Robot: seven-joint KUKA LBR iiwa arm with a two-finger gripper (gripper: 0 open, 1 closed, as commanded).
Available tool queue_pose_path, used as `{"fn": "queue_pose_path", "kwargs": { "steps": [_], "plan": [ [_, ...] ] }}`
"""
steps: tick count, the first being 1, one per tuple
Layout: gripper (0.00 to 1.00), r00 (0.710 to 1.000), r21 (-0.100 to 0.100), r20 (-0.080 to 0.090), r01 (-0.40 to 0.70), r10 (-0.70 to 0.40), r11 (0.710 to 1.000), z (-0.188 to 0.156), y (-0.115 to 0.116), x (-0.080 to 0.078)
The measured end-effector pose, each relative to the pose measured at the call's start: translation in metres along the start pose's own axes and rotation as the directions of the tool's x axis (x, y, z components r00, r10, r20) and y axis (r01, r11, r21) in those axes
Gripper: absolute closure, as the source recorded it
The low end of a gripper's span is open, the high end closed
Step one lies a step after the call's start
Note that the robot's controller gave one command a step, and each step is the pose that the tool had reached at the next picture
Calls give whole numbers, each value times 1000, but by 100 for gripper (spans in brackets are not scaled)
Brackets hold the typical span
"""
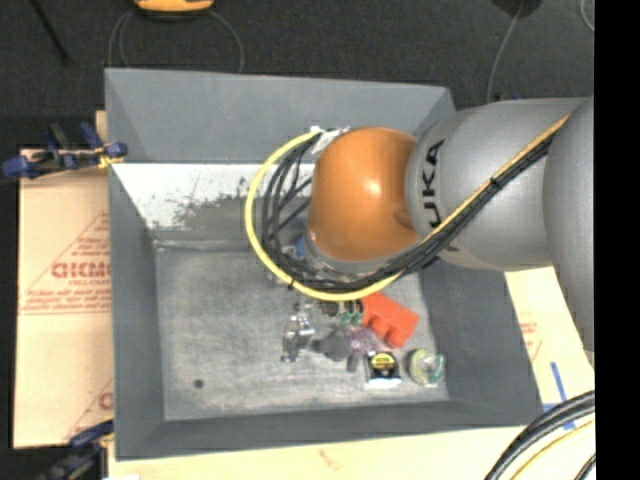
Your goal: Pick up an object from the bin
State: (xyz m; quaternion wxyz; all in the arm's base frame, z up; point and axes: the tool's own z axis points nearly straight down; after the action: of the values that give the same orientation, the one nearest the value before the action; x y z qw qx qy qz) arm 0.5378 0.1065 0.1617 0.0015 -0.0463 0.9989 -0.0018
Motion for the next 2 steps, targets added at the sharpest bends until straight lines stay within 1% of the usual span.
{"fn": "queue_pose_path", "kwargs": {
  "steps": [1, 2],
  "plan": [
    [0, 988, -4, 5, 156, -156, 988, 88, -88, -10],
    [100, 988, -4, 10, 157, -157, 988, 83, -85, -12]
  ]
}}
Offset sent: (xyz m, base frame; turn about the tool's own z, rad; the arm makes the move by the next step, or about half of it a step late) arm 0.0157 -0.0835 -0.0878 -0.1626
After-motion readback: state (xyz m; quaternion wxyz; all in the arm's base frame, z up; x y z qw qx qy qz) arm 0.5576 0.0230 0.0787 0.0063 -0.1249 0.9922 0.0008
